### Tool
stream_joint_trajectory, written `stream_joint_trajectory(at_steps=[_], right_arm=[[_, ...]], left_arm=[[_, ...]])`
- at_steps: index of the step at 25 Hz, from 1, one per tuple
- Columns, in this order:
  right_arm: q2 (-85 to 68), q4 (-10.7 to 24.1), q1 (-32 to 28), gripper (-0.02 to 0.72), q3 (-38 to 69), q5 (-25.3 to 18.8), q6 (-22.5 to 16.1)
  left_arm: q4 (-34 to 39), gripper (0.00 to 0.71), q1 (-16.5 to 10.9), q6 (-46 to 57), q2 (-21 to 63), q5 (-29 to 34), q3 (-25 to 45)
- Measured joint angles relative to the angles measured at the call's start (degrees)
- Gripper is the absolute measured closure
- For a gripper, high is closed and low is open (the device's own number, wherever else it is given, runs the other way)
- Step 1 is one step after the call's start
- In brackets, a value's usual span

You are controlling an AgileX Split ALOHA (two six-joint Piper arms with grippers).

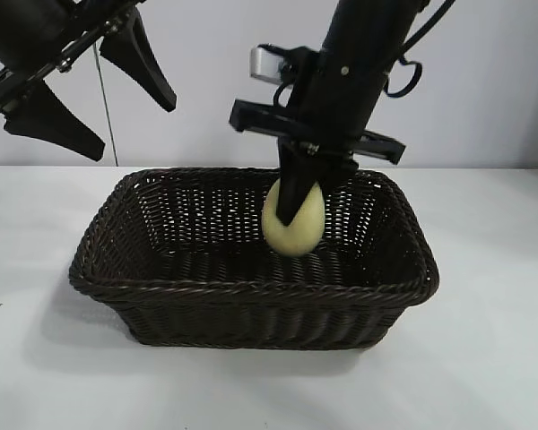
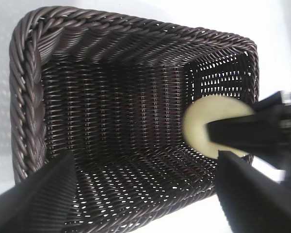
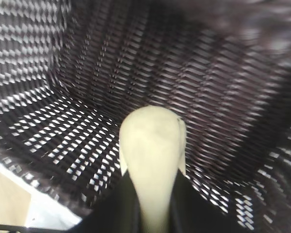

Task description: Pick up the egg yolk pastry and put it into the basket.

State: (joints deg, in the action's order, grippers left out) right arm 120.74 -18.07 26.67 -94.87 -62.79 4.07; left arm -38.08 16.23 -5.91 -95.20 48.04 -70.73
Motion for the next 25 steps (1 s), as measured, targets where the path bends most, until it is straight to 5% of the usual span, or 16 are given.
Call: stream_joint_trajectory(at_steps=[6,16,25], right_arm=[[0.0,0.0,0.0,0.267,0.0,-0.1,0.0],[-5.6,1.0,-0.6,0.248,0.0,-0.7,0.0],[-13.4,1.1,-7.7,0.248,0.0,-3.6,0.0]], left_arm=[[0.0,0.139,0.0,0.0,0.0,0.0,0.0],[0.0,0.139,0.0,0.0,0.0,0.3,0.0],[0.0,0.139,0.0,0.0,0.0,0.8,0.0]])
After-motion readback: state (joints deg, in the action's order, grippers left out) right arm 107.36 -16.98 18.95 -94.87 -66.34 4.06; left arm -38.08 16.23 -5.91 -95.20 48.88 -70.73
